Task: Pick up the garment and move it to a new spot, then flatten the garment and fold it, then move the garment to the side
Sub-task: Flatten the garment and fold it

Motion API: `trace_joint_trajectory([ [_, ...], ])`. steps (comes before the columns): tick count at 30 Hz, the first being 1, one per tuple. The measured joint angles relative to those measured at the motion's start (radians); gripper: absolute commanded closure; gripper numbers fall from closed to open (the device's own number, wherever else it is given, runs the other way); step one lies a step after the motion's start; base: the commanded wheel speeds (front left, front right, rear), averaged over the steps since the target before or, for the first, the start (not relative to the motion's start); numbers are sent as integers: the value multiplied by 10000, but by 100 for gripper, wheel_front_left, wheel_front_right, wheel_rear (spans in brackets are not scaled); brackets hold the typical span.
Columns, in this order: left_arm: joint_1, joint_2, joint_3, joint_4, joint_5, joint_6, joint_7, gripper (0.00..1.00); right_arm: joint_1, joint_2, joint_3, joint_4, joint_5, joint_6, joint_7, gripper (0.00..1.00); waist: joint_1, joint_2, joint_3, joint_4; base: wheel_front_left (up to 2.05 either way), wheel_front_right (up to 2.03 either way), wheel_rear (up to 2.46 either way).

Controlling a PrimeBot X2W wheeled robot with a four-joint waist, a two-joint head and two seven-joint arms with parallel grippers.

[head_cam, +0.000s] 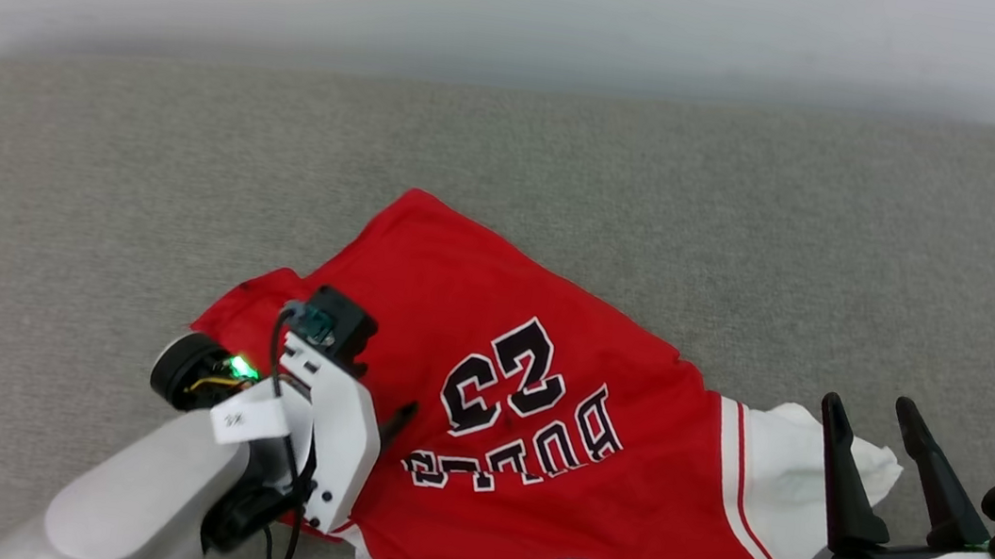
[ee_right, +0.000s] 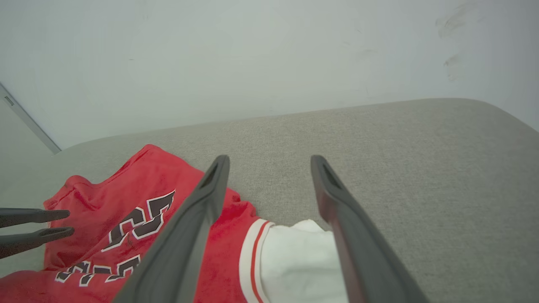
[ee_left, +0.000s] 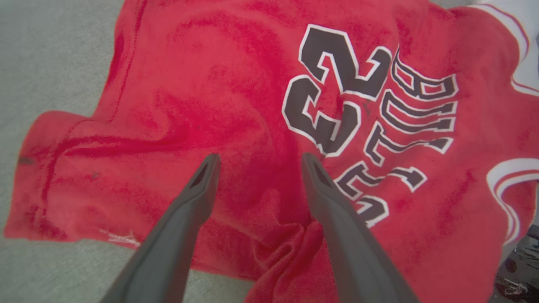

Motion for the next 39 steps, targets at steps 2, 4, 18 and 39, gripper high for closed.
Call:
trace_joint_trajectory([
  [2, -396, -84, -173, 449, 65, -299, 311, 0, -65, 0, 38, 107, 33, -2, -100, 0, 0, 0, 203, -133, 0, 0, 0],
  [4, -696, -125, -401, 924, 98, -560, 740, 0, -162, 0, 88, 226, 84, -2, -215, 0, 0, 0, 396, -265, 0, 0, 0],
  [18, -1943, -115, -1672, 1778, -221, -1306, 2107, 100, -541, -2, 105, 644, 182, -2, -606, 0, 0, 0, 826, -783, 0, 0, 0],
  [39, -5242, -826, -1154, 2890, 29, -1164, -1574, 100, -767, 0, 249, 872, 441, 0, -913, 0, 0, 0, 1220, -1756, 0, 0, 0],
])
